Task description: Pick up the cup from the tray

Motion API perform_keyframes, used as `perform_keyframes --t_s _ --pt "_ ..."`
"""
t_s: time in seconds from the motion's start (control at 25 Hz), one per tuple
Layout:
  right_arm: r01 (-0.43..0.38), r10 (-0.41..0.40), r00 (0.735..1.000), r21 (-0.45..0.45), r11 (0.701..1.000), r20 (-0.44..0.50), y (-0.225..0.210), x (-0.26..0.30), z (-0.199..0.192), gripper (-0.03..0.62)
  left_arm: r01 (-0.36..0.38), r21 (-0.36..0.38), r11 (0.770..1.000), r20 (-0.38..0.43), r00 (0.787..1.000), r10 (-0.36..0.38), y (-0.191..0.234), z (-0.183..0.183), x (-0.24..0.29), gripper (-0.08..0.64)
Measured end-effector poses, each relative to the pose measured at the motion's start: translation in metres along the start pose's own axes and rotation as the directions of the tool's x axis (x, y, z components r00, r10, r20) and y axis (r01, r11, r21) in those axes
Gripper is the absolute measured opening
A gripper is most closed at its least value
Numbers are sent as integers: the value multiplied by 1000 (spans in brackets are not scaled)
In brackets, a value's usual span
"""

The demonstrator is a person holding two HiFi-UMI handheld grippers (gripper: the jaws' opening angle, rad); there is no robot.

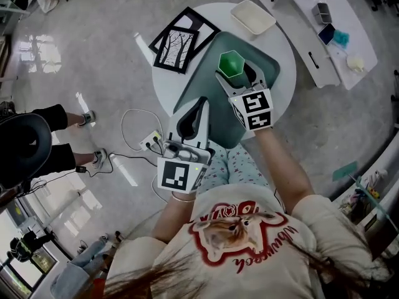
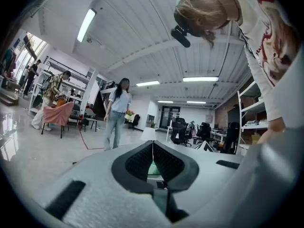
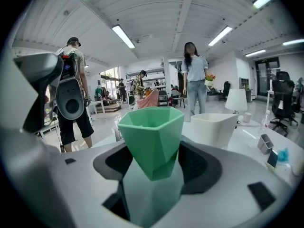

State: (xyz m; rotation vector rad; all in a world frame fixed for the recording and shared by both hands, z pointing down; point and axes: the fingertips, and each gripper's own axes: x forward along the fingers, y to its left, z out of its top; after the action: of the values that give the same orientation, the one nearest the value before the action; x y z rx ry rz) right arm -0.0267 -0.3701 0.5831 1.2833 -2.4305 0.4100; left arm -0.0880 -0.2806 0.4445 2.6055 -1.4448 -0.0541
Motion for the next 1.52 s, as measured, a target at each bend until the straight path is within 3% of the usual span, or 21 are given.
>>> perform_keyframes --t_s 0.56,1.08,1.52 --pt "46 -49 995 33 998 86 0 -82 72 311 67 75 995 32 997 -70 -29 27 8 15" --pt "52 -49 981 -14 999 187 12 -143 137 311 80 35 996 43 996 -82 -48 52 5 15" --pt "37 -26 972 -40 999 233 18 -165 157 311 71 69 995 59 995 -75 -48 64 7 15"
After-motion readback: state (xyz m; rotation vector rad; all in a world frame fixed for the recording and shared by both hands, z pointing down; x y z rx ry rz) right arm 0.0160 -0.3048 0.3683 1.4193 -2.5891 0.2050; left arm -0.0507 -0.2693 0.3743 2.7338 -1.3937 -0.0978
